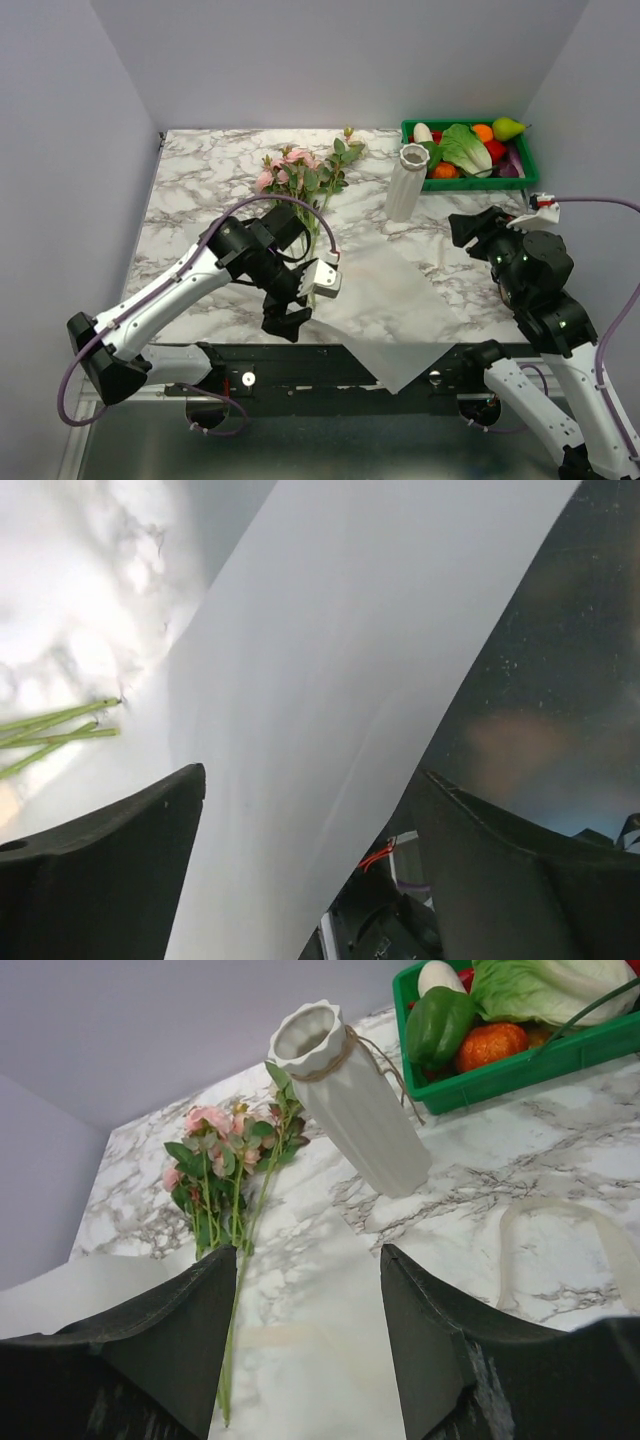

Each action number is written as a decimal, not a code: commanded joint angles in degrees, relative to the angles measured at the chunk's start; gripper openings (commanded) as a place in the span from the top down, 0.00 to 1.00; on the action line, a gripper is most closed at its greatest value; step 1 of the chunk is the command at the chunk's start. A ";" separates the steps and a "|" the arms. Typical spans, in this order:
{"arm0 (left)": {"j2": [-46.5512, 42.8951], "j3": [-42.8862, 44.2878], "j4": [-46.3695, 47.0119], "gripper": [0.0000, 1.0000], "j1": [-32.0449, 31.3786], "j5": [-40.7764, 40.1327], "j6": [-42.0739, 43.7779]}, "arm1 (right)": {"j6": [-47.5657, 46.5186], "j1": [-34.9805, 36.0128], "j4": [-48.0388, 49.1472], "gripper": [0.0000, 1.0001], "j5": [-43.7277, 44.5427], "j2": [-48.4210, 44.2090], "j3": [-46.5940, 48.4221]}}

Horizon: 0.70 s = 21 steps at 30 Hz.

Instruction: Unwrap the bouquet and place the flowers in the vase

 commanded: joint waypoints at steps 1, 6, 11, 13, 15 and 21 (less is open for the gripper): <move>-6.15 1.56 -10.33 0.02 -1.71 -1.99 1.64 | -0.71 -0.01 1.64 0.33 -1.69 0.99 -0.71; -7.47 8.41 -10.59 0.01 -1.98 -3.74 -2.58 | -0.88 -0.09 1.73 0.33 -2.22 2.05 -1.76; -6.69 21.41 -10.07 0.01 -1.98 -10.84 -5.13 | -2.46 -0.01 1.90 0.33 -2.22 2.75 -2.73; -5.11 28.16 -8.14 0.01 -1.72 -17.43 -9.42 | -2.73 -0.01 1.90 0.33 -1.87 3.89 -3.34; -5.01 30.65 -2.98 0.01 -0.84 -20.78 -11.72 | -3.25 -0.10 1.99 0.33 -2.22 5.38 -3.52; -3.80 19.61 13.19 0.01 10.65 -26.51 -18.66 | -3.96 -0.01 4.28 0.35 -4.42 11.79 -2.04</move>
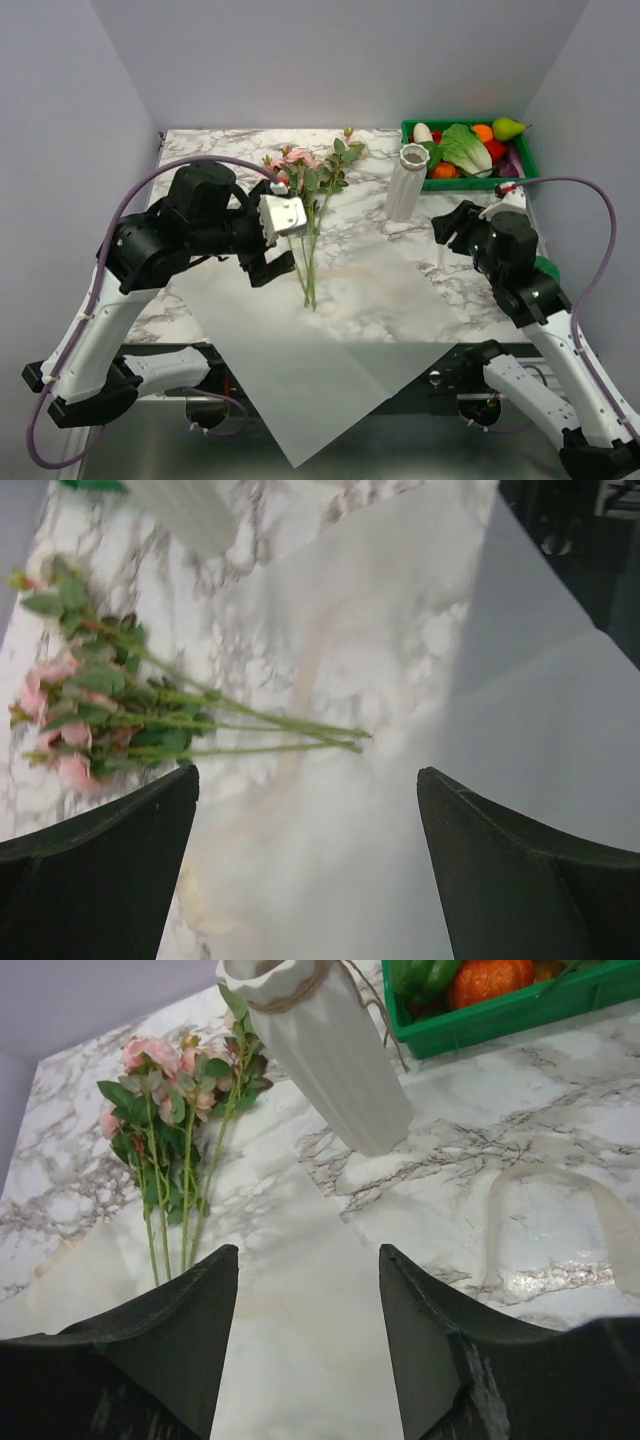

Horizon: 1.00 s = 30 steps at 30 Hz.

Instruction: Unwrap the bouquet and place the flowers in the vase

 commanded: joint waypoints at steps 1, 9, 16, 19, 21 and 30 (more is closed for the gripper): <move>3.47 -12.22 10.75 0.01 9.10 -7.01 -7.08 | -1.53 -0.01 2.85 0.35 -2.60 4.80 0.90; 14.36 -24.91 23.49 0.03 21.67 -5.43 -15.69 | -1.97 4.98 8.22 0.37 -2.00 19.98 4.24; 17.97 -28.26 28.52 0.02 31.15 -1.85 -19.65 | -4.69 13.35 7.78 0.37 0.12 39.05 17.76; 20.34 -28.52 28.34 0.02 34.68 -1.12 -19.66 | -5.57 15.02 7.26 0.38 -2.51 47.83 25.23; 21.40 -28.87 28.43 0.01 36.27 -2.53 -18.87 | -5.92 15.90 6.03 0.40 -5.40 52.78 31.71; 18.68 -35.99 31.16 0.01 39.34 -5.26 -16.85 | -8.03 21.34 -2.32 0.42 -10.08 75.37 53.89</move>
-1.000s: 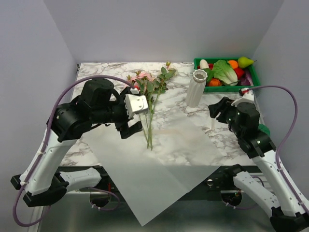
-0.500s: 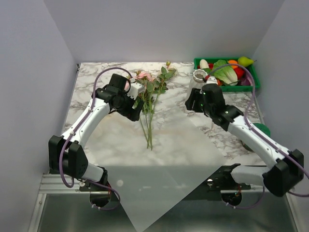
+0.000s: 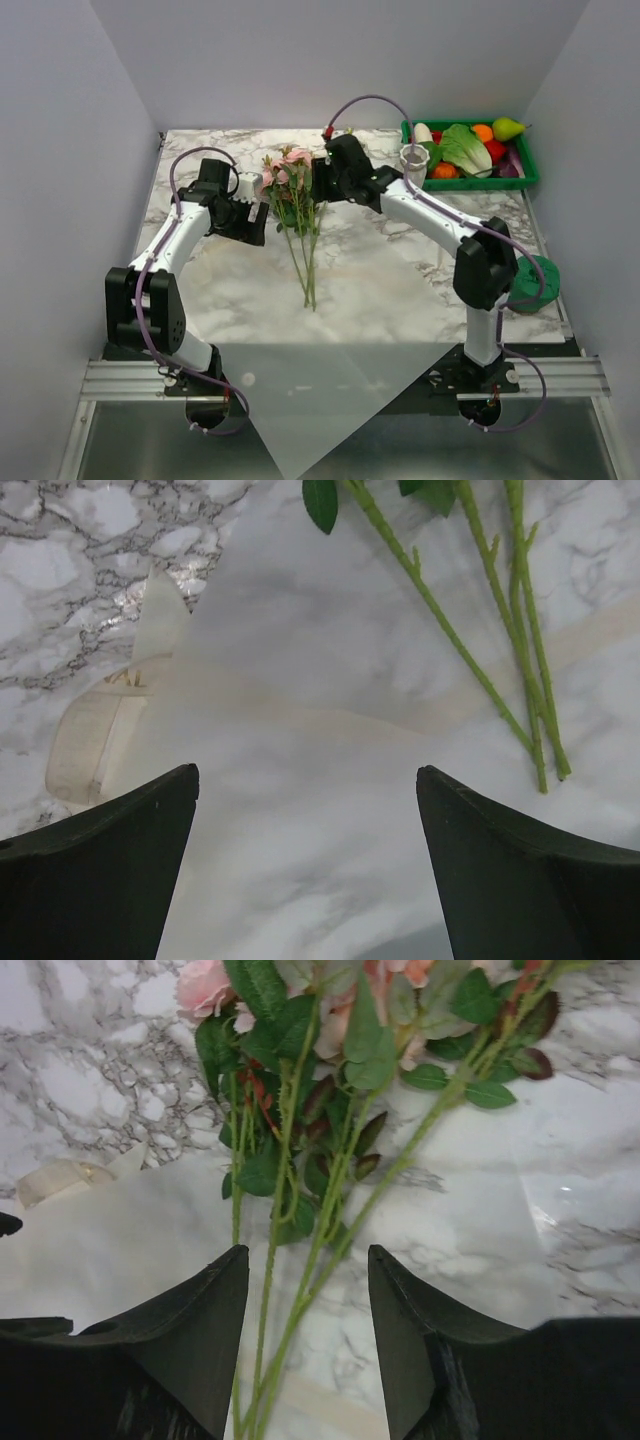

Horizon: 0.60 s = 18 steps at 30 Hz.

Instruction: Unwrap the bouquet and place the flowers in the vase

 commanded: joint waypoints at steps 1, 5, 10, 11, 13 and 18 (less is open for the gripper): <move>-2.96 -1.89 1.80 0.01 2.06 -0.91 1.01 | -1.67 3.19 -5.30 0.43 -3.10 6.17 6.79; -3.92 -2.25 1.98 0.01 3.20 -0.56 1.01 | -1.15 4.15 -5.12 0.45 -3.81 9.51 8.12; -5.59 -3.82 2.68 0.01 5.05 1.37 0.05 | -1.15 5.56 -5.12 0.47 -4.16 13.20 9.09; -5.77 -4.00 2.77 0.01 5.40 1.72 -0.30 | -0.97 5.65 -5.21 0.47 -4.16 13.55 9.18; -6.30 -3.74 1.98 0.01 5.67 2.25 -0.22 | -0.53 5.65 -5.21 0.49 -4.16 14.52 9.09; -8.22 -3.21 0.31 0.01 5.75 2.17 -0.22 | -0.62 5.65 -5.56 0.51 -3.81 17.51 9.62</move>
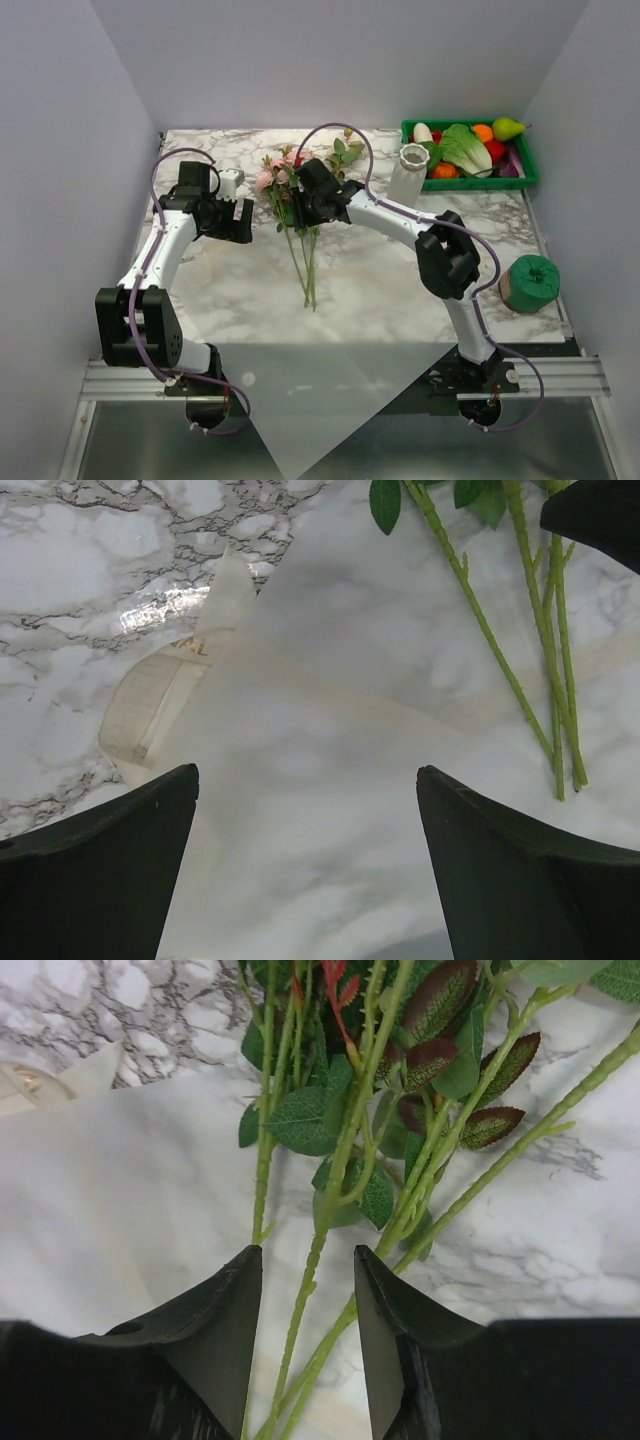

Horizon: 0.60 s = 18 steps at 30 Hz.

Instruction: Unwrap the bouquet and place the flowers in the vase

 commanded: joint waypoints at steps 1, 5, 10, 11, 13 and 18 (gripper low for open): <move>-3.55 -0.04 -1.11 0.01 0.33 1.86 -0.17 | -0.03 0.40 -2.11 0.51 -0.62 3.35 2.60; -5.40 0.13 -1.55 0.01 0.33 1.60 0.35 | -0.38 0.40 -3.43 0.51 -1.14 5.55 4.53; -6.72 -0.66 -1.73 0.01 0.33 1.86 0.71 | -0.47 0.49 -4.04 0.51 -1.58 7.65 5.86; -6.72 -0.83 -1.64 0.01 0.33 1.95 0.79 | -0.47 0.40 -4.13 0.51 -1.58 7.83 5.86; -6.72 -1.36 -1.55 0.01 0.33 1.86 0.88 | -0.38 0.49 -4.22 0.51 -1.67 8.45 5.94; -7.33 -1.72 -1.37 0.01 0.33 1.69 1.41 | -0.38 0.49 -4.83 0.56 -1.50 10.29 6.73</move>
